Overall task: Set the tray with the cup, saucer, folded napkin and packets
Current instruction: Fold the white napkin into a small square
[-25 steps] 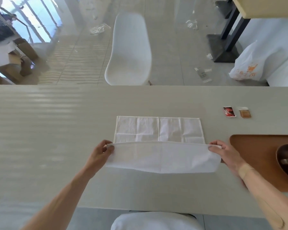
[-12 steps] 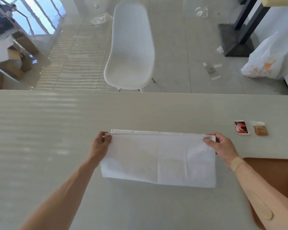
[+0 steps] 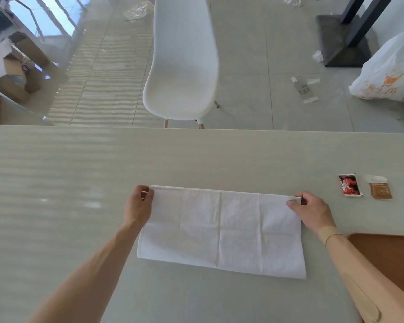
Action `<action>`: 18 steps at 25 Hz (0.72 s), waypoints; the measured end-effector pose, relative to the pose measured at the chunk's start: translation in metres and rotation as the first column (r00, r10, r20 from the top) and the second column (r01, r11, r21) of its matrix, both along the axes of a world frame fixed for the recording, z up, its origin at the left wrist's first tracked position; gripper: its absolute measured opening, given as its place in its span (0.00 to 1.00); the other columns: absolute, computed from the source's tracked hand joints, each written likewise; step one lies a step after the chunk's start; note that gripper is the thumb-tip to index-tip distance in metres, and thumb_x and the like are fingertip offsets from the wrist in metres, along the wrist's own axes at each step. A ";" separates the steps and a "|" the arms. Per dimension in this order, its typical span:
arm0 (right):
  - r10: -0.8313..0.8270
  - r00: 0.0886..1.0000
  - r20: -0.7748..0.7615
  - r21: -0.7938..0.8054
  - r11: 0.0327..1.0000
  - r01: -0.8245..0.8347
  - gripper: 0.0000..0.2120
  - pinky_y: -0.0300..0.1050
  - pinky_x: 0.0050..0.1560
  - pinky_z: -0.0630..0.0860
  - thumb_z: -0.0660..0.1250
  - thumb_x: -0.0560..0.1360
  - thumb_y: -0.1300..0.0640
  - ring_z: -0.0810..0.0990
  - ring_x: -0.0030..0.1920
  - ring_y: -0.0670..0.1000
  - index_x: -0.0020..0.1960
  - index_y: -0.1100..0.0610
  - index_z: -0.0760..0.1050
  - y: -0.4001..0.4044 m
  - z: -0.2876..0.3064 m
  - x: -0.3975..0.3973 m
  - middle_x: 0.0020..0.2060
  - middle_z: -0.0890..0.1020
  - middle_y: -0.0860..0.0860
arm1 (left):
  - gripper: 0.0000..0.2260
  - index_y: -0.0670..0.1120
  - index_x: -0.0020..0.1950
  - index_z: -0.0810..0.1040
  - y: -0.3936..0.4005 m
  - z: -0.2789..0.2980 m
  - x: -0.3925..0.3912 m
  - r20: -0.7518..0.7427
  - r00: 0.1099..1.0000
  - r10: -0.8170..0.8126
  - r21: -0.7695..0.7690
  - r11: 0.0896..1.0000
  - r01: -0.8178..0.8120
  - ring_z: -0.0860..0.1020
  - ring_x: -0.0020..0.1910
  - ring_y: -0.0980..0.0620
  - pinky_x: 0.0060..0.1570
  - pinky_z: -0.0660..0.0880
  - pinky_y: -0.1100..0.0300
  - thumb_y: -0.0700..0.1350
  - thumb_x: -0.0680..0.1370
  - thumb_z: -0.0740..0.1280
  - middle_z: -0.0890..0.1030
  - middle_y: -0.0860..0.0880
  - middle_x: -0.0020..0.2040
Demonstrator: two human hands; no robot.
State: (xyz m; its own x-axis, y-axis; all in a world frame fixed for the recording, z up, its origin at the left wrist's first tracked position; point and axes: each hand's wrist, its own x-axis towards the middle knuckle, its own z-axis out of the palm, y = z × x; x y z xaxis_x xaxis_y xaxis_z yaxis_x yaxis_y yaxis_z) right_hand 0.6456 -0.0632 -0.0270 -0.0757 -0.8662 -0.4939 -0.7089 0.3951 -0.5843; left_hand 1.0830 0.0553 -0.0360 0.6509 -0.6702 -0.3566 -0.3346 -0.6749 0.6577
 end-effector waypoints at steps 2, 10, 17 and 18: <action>-0.002 1.000 0.003 0.018 1.000 0.002 0.03 0.45 0.37 0.69 0.71 0.71 0.54 0.79 0.40 0.54 0.40 0.50 0.78 0.000 0.002 0.000 0.35 0.81 0.48 | 0.03 0.48 0.51 0.73 -0.004 0.001 -0.002 0.025 1.000 -0.009 0.012 1.000 0.009 0.76 0.37 0.47 0.39 0.73 0.53 0.46 0.81 0.62 0.78 0.50 0.40; 0.019 0.997 -0.072 0.000 1.000 -0.019 0.02 0.43 0.34 0.70 0.69 0.71 0.55 0.78 0.38 0.53 0.39 0.51 0.77 0.003 0.005 0.008 0.33 0.81 0.50 | 0.08 0.49 0.50 0.70 -0.013 -0.001 -0.003 0.175 0.977 -0.124 0.182 0.979 0.092 0.76 0.41 0.44 0.35 0.68 0.54 0.52 0.82 0.57 0.78 0.49 0.42; -0.013 0.943 -0.334 -0.180 0.982 -0.050 0.11 0.51 0.43 0.73 0.69 0.70 0.56 0.75 0.49 0.62 0.53 0.54 0.76 0.019 0.003 0.024 0.50 0.78 0.57 | 0.11 0.46 0.50 0.72 -0.014 0.003 -0.006 0.380 0.903 -0.203 0.300 0.950 0.088 0.73 0.50 0.42 0.44 0.70 0.50 0.53 0.82 0.58 0.77 0.44 0.50; -0.046 0.931 -0.361 -0.234 0.971 -0.043 0.17 0.54 0.46 0.73 0.71 0.69 0.57 0.74 0.52 0.63 0.57 0.55 0.75 0.025 0.002 0.026 0.54 0.76 0.59 | 0.11 0.46 0.51 0.73 -0.012 0.006 -0.010 0.417 0.890 -0.184 0.283 0.957 0.065 0.72 0.52 0.41 0.46 0.70 0.49 0.52 0.81 0.59 0.77 0.43 0.52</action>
State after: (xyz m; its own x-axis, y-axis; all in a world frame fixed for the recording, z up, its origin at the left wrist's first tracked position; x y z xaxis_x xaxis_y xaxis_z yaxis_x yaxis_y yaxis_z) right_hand 0.6713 -0.0384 -0.0255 -0.2119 -0.9531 -0.2162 -0.8883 0.2800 -0.3641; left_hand 1.0735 0.0430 -0.0303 0.6966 -0.6810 -0.2258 -0.6387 -0.7320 0.2374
